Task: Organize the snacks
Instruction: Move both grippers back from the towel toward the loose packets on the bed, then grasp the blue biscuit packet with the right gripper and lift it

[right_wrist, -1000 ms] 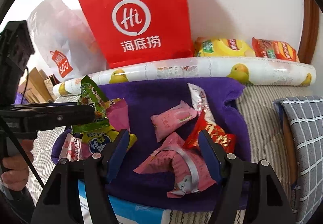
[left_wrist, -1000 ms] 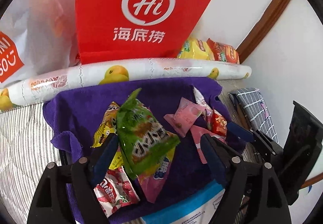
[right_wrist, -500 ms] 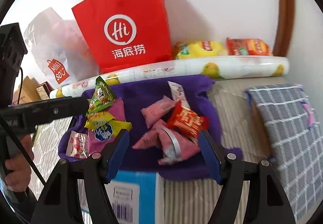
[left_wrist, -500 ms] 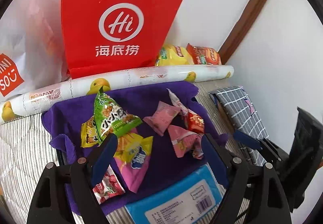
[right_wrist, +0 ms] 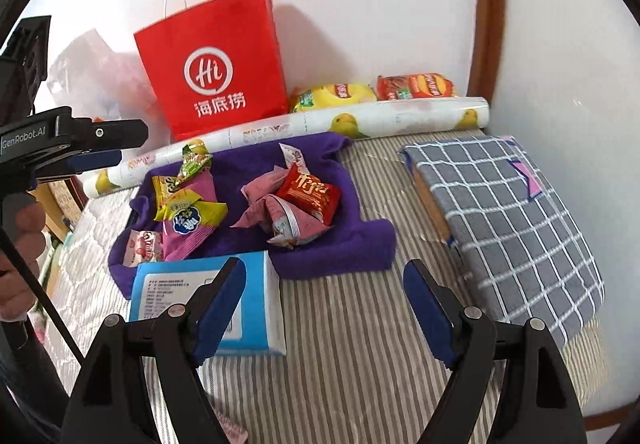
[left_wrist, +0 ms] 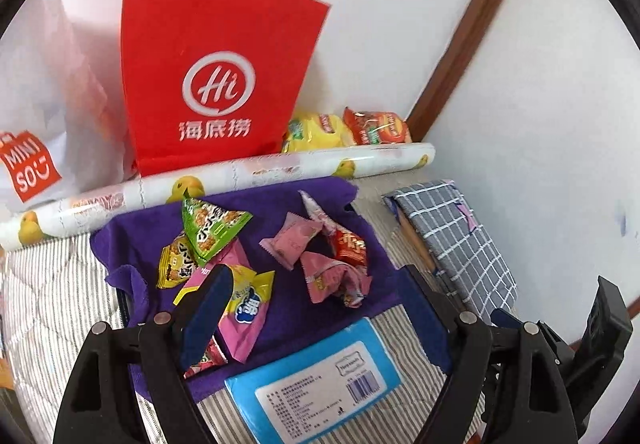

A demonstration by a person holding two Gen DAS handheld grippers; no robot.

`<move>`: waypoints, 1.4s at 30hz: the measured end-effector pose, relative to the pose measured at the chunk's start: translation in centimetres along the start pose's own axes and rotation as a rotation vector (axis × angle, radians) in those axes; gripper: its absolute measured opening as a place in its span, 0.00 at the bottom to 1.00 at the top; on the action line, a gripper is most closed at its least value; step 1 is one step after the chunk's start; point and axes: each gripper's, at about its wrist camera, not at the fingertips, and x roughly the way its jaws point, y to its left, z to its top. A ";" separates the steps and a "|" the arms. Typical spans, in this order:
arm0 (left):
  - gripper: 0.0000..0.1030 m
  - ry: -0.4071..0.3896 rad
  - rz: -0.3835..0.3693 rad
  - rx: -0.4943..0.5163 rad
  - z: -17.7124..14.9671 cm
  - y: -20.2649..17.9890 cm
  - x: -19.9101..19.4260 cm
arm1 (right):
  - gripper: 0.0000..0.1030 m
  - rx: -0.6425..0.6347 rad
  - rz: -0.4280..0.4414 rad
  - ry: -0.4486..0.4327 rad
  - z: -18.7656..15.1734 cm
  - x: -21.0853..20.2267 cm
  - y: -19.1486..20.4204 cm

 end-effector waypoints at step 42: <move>0.80 0.066 -0.003 0.013 -13.5 2.7 -3.1 | 0.78 -0.181 0.183 0.267 -17.2 0.0 5.9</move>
